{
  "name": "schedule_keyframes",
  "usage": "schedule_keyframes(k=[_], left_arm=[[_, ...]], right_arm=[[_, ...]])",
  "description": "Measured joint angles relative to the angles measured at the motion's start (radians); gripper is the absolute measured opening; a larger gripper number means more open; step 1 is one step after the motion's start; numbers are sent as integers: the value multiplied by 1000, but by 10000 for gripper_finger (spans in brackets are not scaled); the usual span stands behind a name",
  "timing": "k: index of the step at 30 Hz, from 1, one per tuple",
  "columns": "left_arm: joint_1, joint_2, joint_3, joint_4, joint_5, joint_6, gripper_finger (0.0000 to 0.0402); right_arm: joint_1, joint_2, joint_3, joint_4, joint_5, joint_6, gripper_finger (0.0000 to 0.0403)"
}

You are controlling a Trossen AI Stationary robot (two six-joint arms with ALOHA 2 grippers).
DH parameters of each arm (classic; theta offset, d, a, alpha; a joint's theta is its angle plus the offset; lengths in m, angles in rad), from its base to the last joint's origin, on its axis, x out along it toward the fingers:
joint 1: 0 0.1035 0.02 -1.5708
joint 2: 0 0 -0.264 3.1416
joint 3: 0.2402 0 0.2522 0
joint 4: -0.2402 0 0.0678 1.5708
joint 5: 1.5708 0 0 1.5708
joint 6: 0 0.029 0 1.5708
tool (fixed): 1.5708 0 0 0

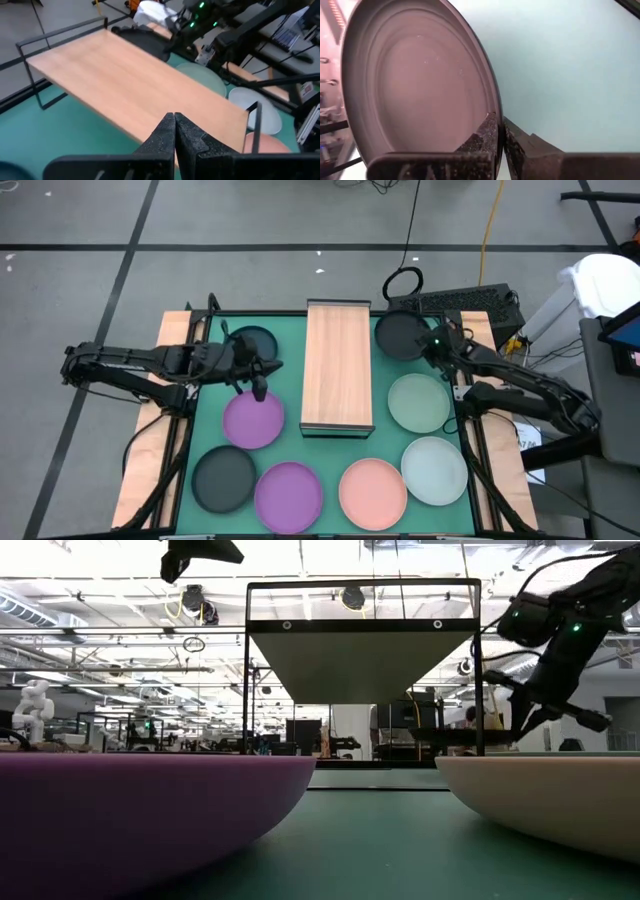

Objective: Place and stack plates onto a shelf
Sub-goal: Put the top right black plate on the shelf

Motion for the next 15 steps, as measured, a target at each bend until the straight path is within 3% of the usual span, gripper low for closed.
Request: schedule_keyframes(k=[15], left_arm=[[0, 0, 0, -134, -1, -58, 1]], right_arm=[[3, -238, 27, -113, 89, 69, 0]])
